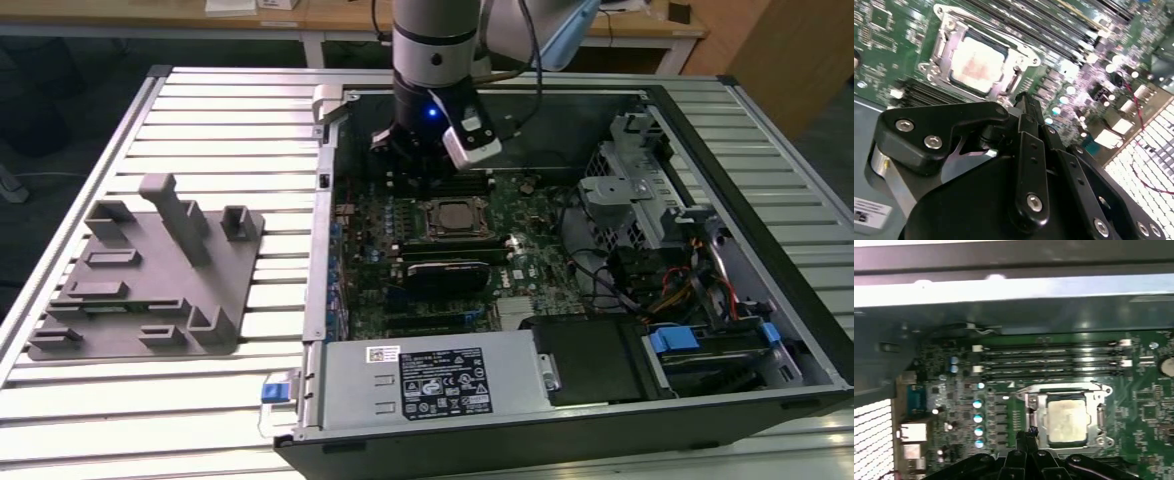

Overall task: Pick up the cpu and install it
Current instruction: 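Install the first cpu locking lever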

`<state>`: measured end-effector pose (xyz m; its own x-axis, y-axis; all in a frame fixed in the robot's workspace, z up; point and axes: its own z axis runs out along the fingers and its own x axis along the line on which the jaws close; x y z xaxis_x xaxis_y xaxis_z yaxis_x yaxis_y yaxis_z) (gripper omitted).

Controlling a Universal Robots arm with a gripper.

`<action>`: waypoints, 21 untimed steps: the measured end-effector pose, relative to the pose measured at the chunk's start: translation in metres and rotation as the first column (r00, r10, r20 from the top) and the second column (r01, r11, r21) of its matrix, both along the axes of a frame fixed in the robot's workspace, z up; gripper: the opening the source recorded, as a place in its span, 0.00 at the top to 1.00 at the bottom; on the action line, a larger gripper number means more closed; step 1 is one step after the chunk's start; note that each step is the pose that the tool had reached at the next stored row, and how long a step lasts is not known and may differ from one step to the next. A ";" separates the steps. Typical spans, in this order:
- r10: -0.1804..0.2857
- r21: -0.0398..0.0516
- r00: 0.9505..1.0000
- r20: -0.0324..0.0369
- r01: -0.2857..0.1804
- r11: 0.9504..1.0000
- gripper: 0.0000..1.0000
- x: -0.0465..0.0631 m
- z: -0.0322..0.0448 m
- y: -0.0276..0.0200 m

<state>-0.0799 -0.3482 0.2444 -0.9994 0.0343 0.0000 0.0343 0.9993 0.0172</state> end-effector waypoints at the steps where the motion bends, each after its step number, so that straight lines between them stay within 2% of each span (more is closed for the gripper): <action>1: 0.000 0.001 1.000 0.000 0.000 1.000 0.89 -0.003 0.0000 0.0000; 3: 0.000 0.003 1.000 0.000 0.000 1.000 0.89 -0.008 0.0000 -0.0002; 4: 0.000 0.007 1.000 0.000 0.000 1.000 0.89 -0.010 0.0000 -0.0003; 5: 0.000 0.018 1.000 0.000 0.000 1.000 0.89 -0.011 0.0000 -0.0006; 8: 0.000 0.072 1.000 0.000 0.000 0.997 0.89 -0.012 0.0000 -0.0013; 9: 0.000 0.086 1.000 0.000 0.000 0.996 0.89 -0.012 0.0000 -0.0014; 10: 0.000 0.090 1.000 0.000 0.000 0.996 0.89 -0.012 0.0000 -0.0015; 13: 0.000 0.092 1.000 0.000 0.000 0.996 0.89 -0.014 0.0000 -0.0020; 15: 0.000 0.100 1.000 0.000 0.000 0.995 0.89 -0.016 0.0000 -0.0022; 18: 0.000 0.130 1.000 0.000 0.000 0.992 0.89 -0.019 0.0000 -0.0026; 21: 0.000 0.167 1.000 0.000 0.000 0.986 0.89 -0.021 0.0000 -0.0029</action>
<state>-0.1005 -0.3510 0.2444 -0.9994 0.0340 0.0055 0.0344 0.9823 0.1840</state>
